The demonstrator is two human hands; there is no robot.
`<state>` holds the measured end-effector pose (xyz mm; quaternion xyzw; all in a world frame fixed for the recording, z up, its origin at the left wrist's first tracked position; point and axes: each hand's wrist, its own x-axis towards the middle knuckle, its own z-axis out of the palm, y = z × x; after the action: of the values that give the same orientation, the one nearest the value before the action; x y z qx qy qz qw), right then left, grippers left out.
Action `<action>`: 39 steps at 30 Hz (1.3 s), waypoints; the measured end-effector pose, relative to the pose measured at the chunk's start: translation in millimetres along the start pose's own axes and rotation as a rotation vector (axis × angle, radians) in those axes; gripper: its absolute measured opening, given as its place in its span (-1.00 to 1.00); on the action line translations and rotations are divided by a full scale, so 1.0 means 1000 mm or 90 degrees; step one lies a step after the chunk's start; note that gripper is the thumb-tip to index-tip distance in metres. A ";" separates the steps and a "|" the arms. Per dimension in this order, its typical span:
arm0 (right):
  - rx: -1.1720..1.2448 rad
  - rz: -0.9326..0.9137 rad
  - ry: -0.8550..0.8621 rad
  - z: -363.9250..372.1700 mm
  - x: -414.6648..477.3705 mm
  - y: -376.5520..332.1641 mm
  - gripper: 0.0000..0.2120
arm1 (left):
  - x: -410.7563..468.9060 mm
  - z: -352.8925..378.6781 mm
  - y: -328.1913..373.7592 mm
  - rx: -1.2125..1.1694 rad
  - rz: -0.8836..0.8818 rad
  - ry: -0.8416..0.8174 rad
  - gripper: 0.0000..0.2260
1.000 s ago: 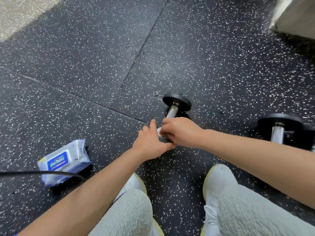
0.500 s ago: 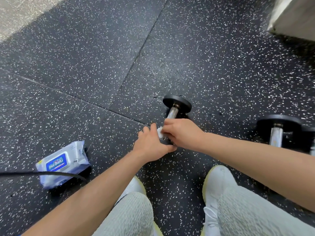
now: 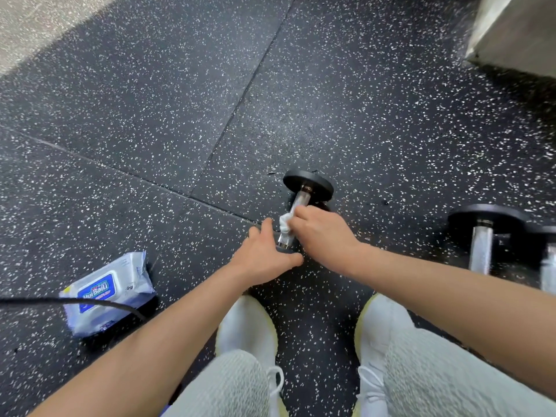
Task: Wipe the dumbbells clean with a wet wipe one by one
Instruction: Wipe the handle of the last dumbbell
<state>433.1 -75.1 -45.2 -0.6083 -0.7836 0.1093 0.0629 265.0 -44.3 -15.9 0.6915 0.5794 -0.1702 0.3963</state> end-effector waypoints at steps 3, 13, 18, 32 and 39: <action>-0.018 0.055 0.047 -0.005 0.017 0.016 -0.91 | -0.002 0.001 0.003 -0.005 0.000 -0.013 -0.02; 0.057 0.000 -0.004 0.001 0.001 0.005 -0.98 | -0.003 0.009 0.008 0.017 0.014 0.012 -0.05; 0.061 0.019 0.034 -0.011 0.012 0.019 -0.83 | -0.002 0.009 0.006 0.020 0.013 0.009 0.01; 0.144 0.000 0.001 -0.017 0.016 0.017 -0.87 | 0.004 0.008 -0.004 -0.018 0.029 -0.009 0.11; 0.161 -0.030 -0.043 -0.014 0.005 0.006 -0.87 | 0.008 0.003 -0.007 -0.050 0.024 -0.047 -0.13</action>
<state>440.6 -67.6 -33.6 -0.5731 -0.7792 0.2260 0.1155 261.4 -41.6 -25.9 0.6793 0.5577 -0.1651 0.4475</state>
